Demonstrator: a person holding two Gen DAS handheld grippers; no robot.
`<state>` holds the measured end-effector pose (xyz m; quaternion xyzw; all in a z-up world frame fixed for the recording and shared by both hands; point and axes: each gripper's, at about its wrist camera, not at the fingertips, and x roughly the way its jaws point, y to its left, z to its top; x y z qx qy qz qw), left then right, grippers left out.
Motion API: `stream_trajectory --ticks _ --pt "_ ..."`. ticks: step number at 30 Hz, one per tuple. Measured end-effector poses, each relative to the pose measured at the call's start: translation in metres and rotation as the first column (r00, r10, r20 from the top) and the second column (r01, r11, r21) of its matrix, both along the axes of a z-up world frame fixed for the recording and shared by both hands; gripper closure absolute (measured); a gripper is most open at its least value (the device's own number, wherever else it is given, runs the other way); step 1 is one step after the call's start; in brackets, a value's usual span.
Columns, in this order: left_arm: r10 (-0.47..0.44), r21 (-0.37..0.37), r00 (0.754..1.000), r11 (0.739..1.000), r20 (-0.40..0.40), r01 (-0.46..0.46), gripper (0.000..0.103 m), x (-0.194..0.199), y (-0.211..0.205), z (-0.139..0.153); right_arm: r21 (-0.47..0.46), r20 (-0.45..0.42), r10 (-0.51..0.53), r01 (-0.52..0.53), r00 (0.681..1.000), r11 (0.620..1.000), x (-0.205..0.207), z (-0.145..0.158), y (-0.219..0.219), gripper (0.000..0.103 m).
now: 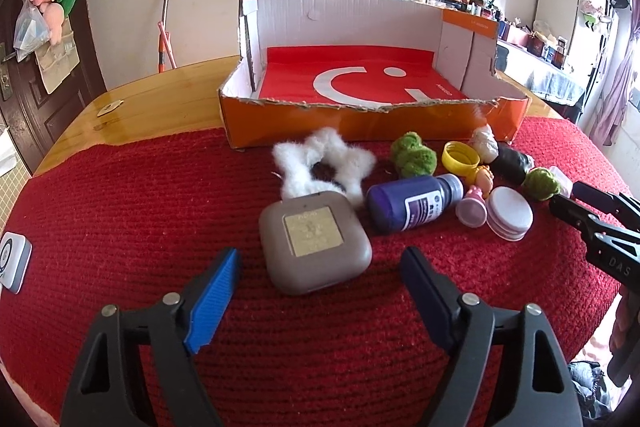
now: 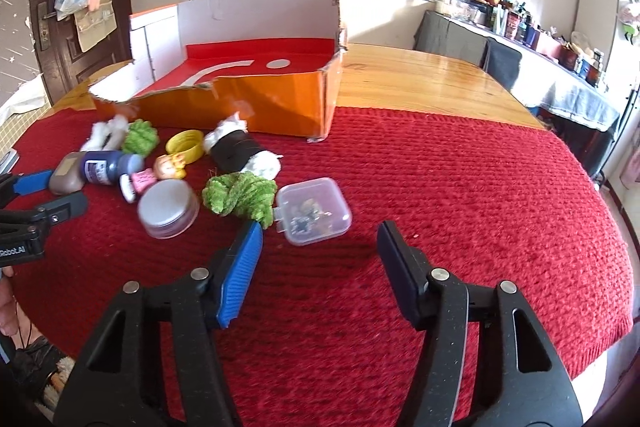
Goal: Organize objects
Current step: 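Reach the right tool to the clear plastic box while the left tool reaches the grey square case, then close the right tool on the clear box while the left tool grips the grey case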
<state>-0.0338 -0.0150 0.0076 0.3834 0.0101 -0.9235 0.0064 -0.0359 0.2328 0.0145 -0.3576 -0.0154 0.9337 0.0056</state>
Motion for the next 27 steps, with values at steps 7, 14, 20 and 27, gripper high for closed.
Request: stream_trajectory --ticks 7,14,20,27 --pt "0.0 0.005 1.0 1.0 0.001 0.0 0.03 -0.002 -0.001 0.001 0.02 0.005 -0.002 0.002 1.0 1.0 -0.012 0.0 0.006 0.051" --pt "-0.003 0.008 1.0 1.0 0.003 0.003 0.035 -0.005 -0.002 0.002 0.001 0.018 0.008 -0.008 1.0 1.0 -0.022 0.0 0.008 0.057" --pt "-0.004 0.007 1.0 1.0 0.001 0.004 0.045 -0.006 -0.003 0.003 -0.008 0.02 0.021 -0.02 1.0 1.0 -0.023 0.0 0.007 0.062" --pt "-0.006 0.014 1.0 1.0 -0.001 0.006 0.046 -0.004 -0.004 0.003 -0.03 0.019 0.028 -0.027 0.999 0.999 -0.018 0.001 0.005 0.062"
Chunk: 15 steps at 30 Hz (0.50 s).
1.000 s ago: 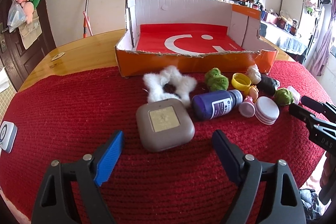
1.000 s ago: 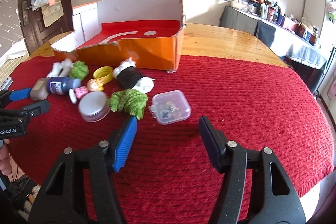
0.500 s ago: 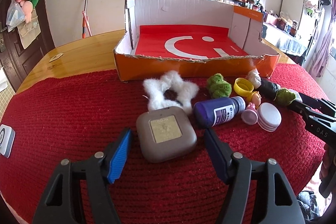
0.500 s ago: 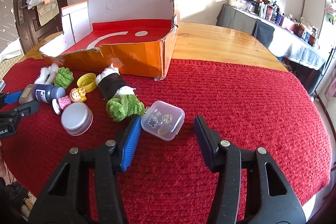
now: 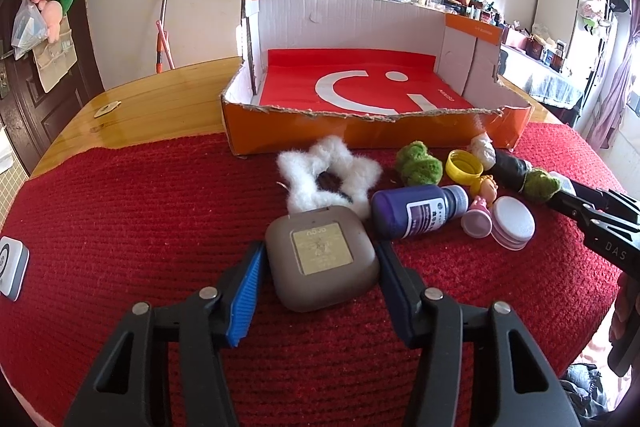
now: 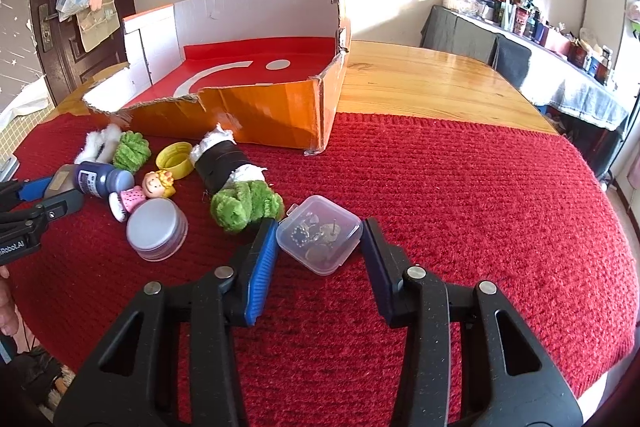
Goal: Organize objects
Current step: 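Close the right tool on the clear box while the left tool grips the grey case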
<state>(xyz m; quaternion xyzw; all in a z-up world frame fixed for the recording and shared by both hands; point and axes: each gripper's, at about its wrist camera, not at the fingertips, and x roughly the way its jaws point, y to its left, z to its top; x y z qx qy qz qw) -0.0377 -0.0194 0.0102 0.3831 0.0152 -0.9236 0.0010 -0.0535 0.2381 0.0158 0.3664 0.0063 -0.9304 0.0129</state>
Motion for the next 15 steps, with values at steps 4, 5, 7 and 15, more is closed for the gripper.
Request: stream_trajectory --ticks 4,5,7,15 --pt "-0.005 -0.002 1.0 1.0 0.002 0.005 0.046 0.002 0.001 0.0 -0.012 -0.014 0.019 -0.019 1.0 1.0 0.007 0.006 -0.004 0.062" --pt "-0.007 -0.001 1.0 1.0 0.002 0.007 0.046 0.003 0.001 0.001 -0.015 -0.018 0.025 -0.025 1.0 1.0 0.008 0.008 -0.006 0.062" --pt "-0.011 0.0 1.0 1.0 0.003 0.011 0.046 0.003 0.002 0.001 -0.021 -0.026 0.039 -0.04 0.999 0.999 0.01 0.012 -0.011 0.062" --pt "-0.032 0.006 0.999 0.999 -0.011 0.032 0.046 0.004 0.006 0.009 -0.034 -0.047 0.119 -0.121 0.992 0.992 0.01 0.024 -0.037 0.062"
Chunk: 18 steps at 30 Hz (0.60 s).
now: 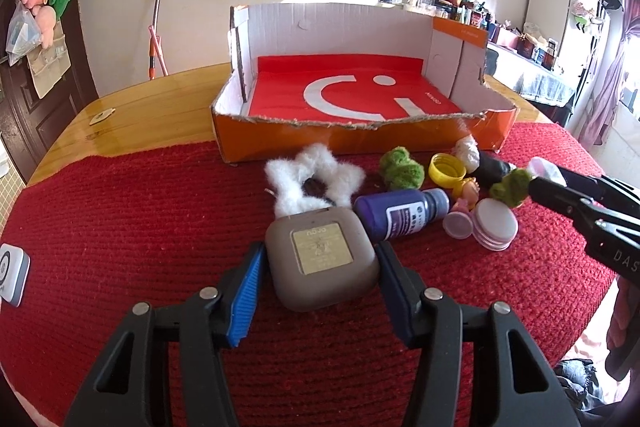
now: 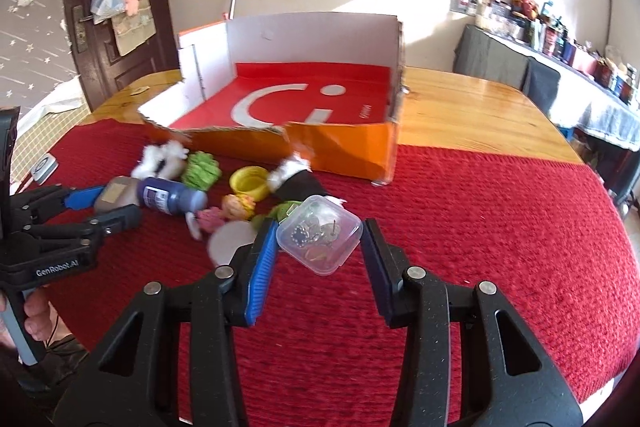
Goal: Organize objects
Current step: 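Close the right tool on the clear box while the left tool grips the grey case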
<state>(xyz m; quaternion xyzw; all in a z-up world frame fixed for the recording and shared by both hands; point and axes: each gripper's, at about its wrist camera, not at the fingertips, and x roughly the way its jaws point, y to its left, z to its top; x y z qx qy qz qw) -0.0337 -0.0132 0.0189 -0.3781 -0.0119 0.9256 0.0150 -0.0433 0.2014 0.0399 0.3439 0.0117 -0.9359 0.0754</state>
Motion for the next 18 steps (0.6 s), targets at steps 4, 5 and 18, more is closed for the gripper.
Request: stream_trajectory --ticks 4,5,18 --pt "-0.011 -0.004 1.0 1.0 -0.015 0.011 0.046 -0.001 0.002 0.007 -0.005 -0.001 0.029 -0.029 1.0 1.0 -0.004 0.003 -0.008 0.062" --pt "-0.014 -0.003 1.0 1.0 -0.019 0.014 0.046 -0.002 0.002 0.009 -0.005 -0.003 0.035 -0.035 0.999 0.999 -0.005 0.004 -0.01 0.062" --pt "-0.058 0.014 0.997 0.998 -0.055 0.059 0.046 -0.014 0.005 0.032 -0.016 -0.017 0.086 -0.086 0.996 0.996 -0.018 0.018 -0.025 0.062"
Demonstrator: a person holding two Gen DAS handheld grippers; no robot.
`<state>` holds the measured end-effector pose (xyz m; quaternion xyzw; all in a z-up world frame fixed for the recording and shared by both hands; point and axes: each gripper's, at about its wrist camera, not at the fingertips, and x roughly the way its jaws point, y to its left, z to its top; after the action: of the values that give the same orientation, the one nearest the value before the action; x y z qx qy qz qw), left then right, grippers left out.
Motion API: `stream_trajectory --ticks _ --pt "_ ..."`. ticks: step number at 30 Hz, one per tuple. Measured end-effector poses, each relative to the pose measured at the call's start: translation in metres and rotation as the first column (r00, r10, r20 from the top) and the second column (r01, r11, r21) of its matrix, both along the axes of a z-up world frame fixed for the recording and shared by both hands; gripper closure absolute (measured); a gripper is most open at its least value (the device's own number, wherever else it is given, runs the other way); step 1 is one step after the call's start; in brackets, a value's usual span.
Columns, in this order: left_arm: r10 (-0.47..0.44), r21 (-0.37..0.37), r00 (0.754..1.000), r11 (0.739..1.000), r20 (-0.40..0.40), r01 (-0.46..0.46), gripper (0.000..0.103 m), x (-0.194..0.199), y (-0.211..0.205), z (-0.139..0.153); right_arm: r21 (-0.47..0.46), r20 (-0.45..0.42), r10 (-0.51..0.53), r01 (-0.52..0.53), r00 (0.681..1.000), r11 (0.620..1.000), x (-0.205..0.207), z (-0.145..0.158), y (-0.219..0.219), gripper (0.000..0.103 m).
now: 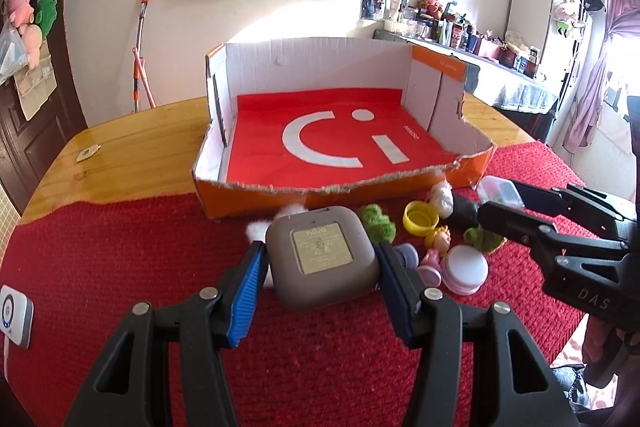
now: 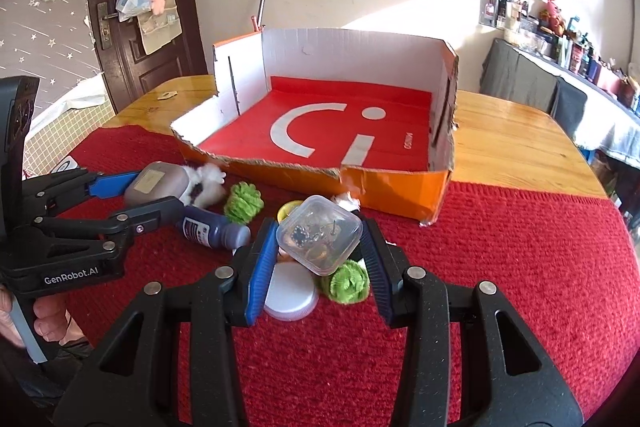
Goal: Organize objects
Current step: 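Close the right tool on the clear box while the left tool grips the grey case, then carry the clear box with the right tool while the left tool carries the grey case into the cardboard box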
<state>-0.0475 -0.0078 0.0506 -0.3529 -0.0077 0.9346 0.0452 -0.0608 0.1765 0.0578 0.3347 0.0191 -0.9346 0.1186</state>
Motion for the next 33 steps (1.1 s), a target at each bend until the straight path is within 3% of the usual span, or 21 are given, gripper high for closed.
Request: stream_trajectory --ticks 33 --pt "-0.049 0.036 0.999 0.998 0.023 0.048 0.046 -0.065 -0.008 0.023 -0.047 0.025 0.061 -0.06 0.998 0.997 -0.053 0.023 -0.007 0.062"
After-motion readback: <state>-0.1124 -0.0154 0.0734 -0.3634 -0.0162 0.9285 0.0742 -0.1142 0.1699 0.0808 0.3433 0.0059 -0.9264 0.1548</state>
